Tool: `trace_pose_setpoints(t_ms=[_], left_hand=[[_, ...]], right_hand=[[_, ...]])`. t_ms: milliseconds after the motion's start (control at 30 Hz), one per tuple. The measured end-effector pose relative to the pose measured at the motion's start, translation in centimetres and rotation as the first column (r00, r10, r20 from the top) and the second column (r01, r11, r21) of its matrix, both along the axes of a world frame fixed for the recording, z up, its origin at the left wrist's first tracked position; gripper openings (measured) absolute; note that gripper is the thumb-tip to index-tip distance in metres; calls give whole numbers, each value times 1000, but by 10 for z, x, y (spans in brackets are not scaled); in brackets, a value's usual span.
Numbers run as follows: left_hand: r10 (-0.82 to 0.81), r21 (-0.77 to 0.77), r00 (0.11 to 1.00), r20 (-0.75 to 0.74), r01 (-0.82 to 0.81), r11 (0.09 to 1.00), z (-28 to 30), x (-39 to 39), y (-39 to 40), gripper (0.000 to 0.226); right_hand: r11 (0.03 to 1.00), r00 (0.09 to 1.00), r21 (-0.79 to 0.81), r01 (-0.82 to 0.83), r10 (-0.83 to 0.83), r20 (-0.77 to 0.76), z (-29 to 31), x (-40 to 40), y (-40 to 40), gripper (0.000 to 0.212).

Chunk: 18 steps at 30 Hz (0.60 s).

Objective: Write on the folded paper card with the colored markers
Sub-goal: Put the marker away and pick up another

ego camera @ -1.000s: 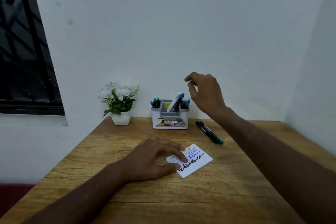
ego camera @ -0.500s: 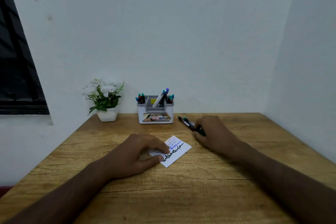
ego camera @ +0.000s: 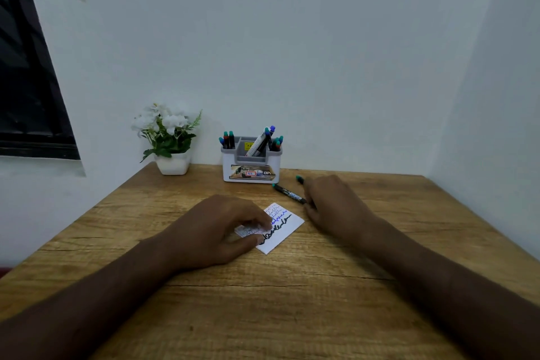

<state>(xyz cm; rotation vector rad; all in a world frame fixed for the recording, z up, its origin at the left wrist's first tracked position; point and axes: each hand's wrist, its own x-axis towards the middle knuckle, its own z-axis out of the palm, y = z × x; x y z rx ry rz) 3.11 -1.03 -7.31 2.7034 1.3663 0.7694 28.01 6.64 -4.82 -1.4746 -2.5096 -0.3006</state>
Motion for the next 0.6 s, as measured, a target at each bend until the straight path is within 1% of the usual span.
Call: trace_pose_setpoints(t_ms=[67,167,200,267,367,400,433,500,567,600], left_hand=[[79,31,995,-55,-77,997,0,4,-3,35],[147,58,987,-61,-144,988,-2,9,-6,38],[164,61,985,-52,-161,985,-2,10,-7,39],[202,62,978,-43,-199,978,-2,12,-6,44],[244,66,968,-48,-241,968,-3,13,-5,52],[252,72,966,-50,-248,966,-3,14,-6,54],[259,72,964,-53,-255,964,-2,15,-7,57],[271,71,961,-59,-266,961,-1,18,-8,62],[272,76,960,-63,-267,961,0,20,-10,63],[270,79,961,-63,-265,961,1,21,-11,65]], right_hand=[[999,1000,-48,-5,6,15,-2,-3,-5,28],[994,1000,-108,19,-17,21,2,-8,-16,28],[993,1000,-110,29,-30,-7,7,-9,-20,27],[993,993,-111,24,-36,-110,19,-10,-26,27],[991,956,-114,-76,40,-289,15,-11,-40,26],[982,928,-152,-113,50,-370,9,-11,-44,26],[966,875,-210,-151,32,-483,4,-9,-46,26],[922,733,-328,-205,-78,-676,-1,-3,-44,21],[837,566,-434,-332,-192,-802,-1,-1,-44,14],[792,494,-455,-407,-227,-839,-1,-3,-46,12]])
